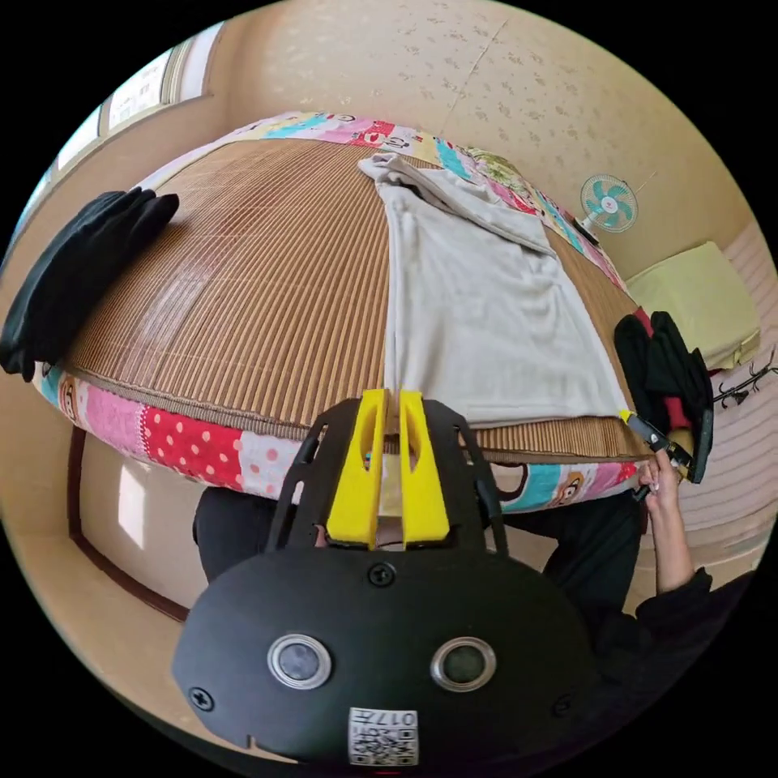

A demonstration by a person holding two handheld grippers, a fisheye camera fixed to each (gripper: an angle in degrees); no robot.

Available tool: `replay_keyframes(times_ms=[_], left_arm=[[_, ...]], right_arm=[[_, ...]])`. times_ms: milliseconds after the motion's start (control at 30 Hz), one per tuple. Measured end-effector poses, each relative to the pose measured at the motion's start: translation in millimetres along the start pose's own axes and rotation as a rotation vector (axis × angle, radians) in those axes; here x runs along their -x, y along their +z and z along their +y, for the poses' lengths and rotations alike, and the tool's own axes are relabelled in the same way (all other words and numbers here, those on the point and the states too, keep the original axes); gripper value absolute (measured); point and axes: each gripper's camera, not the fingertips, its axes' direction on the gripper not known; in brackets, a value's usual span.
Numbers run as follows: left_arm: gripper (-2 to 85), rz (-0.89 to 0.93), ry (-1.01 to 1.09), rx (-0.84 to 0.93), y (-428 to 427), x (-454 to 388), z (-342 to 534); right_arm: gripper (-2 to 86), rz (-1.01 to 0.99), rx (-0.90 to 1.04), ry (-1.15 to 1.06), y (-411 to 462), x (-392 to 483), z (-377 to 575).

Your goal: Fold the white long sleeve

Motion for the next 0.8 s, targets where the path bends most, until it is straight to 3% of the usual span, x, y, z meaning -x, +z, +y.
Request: replay_keyframes(times_ms=[133, 267, 333, 400, 467, 533, 600, 667, 800], left_arm=[[0.4, 0.103, 0.093, -0.009, -35.5, -3.9, 14.2], [-0.5, 0.580, 0.012, -0.196, -140.0, 59.8, 28.9], [-0.7, 0.685, -0.042, -0.336, -189.5, 87.3, 38.9], [-0.8, 0.672, -0.064, -0.449, -229.0, 102.9, 41.7], [-0.5, 0.512, -0.069, -0.473, -250.6, 104.8, 23.5], [0.3, 0.408, -0.088, -0.357, -233.2, 100.9, -1.7], [5.9, 0.336, -0.083, -0.223, -196.4, 92.3, -20.3], [13.8, 0.248, -0.059, 0.019, -125.1, 71.9, -24.3], [16.0, 0.321, -0.020, 0.282, -28.9, 44.5, 8.8]], right_arm=[[3.9, -0.144, -0.067, 0.045, -36.0, -6.0, 26.3], [3.2, -0.524, -0.239, 0.080, -128.6, -27.1, 69.7], [3.0, -0.578, -0.316, 0.044, -169.4, -23.5, 87.9], [2.9, -0.567, -0.397, -0.014, -211.3, -9.3, 98.5], [2.8, -0.525, -0.432, -0.075, -226.0, 6.4, 92.8], [2.8, -0.475, -0.402, -0.132, -222.5, 19.2, 78.0], [2.8, -0.415, -0.307, -0.108, -204.2, 24.3, 60.8], [2.9, -0.408, -0.290, -0.108, -195.4, 25.4, 61.2], [2.9, -0.409, -0.292, -0.066, -191.0, 14.9, 76.1]])
